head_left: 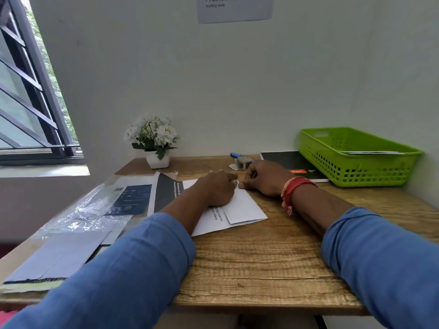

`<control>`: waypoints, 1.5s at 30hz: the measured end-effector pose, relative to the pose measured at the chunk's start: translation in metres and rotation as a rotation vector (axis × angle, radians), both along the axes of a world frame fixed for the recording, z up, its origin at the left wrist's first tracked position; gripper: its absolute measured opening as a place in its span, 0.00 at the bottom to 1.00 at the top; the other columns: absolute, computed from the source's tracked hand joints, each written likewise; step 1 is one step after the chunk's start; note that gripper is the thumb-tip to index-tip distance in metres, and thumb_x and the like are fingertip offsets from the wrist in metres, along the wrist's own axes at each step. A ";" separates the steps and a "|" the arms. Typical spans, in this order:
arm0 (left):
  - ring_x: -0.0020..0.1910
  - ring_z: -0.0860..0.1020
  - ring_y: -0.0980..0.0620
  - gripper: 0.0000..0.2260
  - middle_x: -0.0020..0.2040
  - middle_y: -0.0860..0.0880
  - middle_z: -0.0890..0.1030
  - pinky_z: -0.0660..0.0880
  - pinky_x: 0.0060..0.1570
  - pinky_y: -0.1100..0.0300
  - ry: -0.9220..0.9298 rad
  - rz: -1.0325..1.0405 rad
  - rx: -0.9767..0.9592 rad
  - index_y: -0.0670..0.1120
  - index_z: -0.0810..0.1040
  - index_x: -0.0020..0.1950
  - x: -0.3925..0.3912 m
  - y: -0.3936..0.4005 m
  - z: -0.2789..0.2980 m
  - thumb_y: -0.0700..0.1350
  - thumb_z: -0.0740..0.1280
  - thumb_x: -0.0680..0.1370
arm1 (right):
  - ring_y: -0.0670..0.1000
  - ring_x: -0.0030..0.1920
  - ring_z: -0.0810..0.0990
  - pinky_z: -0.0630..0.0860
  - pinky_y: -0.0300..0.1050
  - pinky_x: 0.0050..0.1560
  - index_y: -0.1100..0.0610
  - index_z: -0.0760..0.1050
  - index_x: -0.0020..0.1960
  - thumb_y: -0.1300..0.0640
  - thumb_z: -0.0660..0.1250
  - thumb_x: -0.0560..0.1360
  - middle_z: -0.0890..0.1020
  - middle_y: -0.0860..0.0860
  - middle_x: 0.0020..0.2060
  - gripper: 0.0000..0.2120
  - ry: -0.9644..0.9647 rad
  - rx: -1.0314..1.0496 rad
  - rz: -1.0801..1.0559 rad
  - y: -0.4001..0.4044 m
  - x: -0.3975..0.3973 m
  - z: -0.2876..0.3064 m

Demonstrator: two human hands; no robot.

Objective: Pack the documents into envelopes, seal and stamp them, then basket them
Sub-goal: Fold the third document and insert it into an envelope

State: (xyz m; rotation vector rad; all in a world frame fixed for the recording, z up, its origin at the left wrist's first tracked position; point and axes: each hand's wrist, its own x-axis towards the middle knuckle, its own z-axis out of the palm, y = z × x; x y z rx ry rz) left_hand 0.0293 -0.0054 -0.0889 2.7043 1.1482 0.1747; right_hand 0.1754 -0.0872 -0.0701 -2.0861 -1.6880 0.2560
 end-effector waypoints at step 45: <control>0.77 0.64 0.44 0.26 0.79 0.45 0.65 0.62 0.74 0.44 -0.085 0.075 0.016 0.49 0.58 0.81 -0.005 -0.004 -0.007 0.56 0.54 0.84 | 0.55 0.65 0.75 0.72 0.49 0.65 0.48 0.72 0.72 0.54 0.57 0.82 0.74 0.53 0.70 0.19 -0.423 -0.143 0.074 0.039 -0.016 0.002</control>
